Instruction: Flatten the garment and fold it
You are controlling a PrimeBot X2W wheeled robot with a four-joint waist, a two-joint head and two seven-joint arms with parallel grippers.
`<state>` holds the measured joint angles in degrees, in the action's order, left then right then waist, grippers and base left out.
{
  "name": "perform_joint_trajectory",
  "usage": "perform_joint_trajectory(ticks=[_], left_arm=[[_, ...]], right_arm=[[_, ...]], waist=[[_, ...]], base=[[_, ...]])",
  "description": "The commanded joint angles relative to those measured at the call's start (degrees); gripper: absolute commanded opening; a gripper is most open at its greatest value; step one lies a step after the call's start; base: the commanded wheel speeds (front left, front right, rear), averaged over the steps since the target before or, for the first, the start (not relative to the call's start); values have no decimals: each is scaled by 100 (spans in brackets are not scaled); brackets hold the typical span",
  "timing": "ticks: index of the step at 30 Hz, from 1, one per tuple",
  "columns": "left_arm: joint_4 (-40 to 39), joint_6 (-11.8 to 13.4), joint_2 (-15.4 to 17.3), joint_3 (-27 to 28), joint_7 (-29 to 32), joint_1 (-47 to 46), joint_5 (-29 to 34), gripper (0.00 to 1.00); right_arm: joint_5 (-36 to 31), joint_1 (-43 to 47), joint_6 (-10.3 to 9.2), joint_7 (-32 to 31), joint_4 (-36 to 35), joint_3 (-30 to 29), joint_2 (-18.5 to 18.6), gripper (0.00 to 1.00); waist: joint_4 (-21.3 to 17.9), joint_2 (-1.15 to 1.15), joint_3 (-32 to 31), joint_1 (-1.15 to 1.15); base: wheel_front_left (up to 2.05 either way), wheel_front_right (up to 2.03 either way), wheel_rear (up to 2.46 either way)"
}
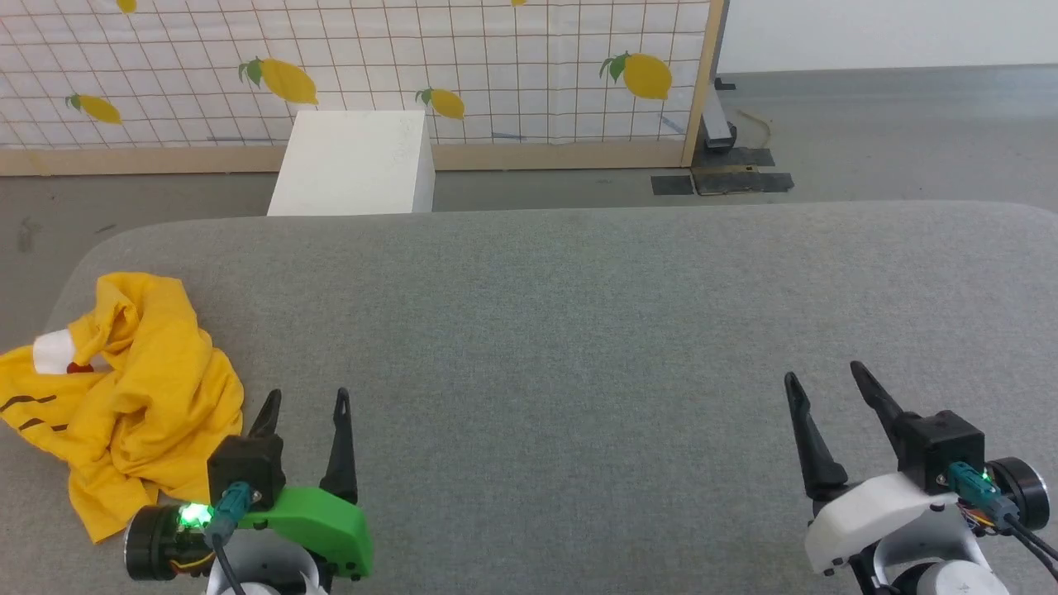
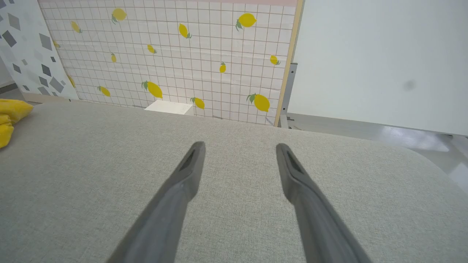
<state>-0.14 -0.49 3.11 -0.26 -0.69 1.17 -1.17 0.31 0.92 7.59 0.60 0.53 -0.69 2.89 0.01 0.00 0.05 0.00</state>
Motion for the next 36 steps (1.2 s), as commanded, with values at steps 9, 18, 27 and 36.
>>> perform_joint_trajectory(ticks=[9, 18, 27, 36], left_arm=[[-91, -73, -3, 64, -157, 80, -74, 100], [-137, -85, -5, 147, -264, 102, -108, 100], [-180, -113, -7, 210, -368, 116, -134, 100], [-202, -141, -8, 279, -475, 77, -193, 100]], right_arm=[[148, 16, -1, 159, 35, -170, 0, 100], [208, 22, -2, 266, 39, -311, 0, 100], [270, 19, -3, 371, 29, -397, -1, 100], [280, 16, -4, 478, 24, -405, -1, 100]], waist=[[-3, 0, -2, 0], [16, 0, 33, 0], [88, 0, 100, 0], [292, 0, 184, 0]], base=[[0, 0, 0], [0, 0, 0], [0, 0, 0], [0, 0, 0]])
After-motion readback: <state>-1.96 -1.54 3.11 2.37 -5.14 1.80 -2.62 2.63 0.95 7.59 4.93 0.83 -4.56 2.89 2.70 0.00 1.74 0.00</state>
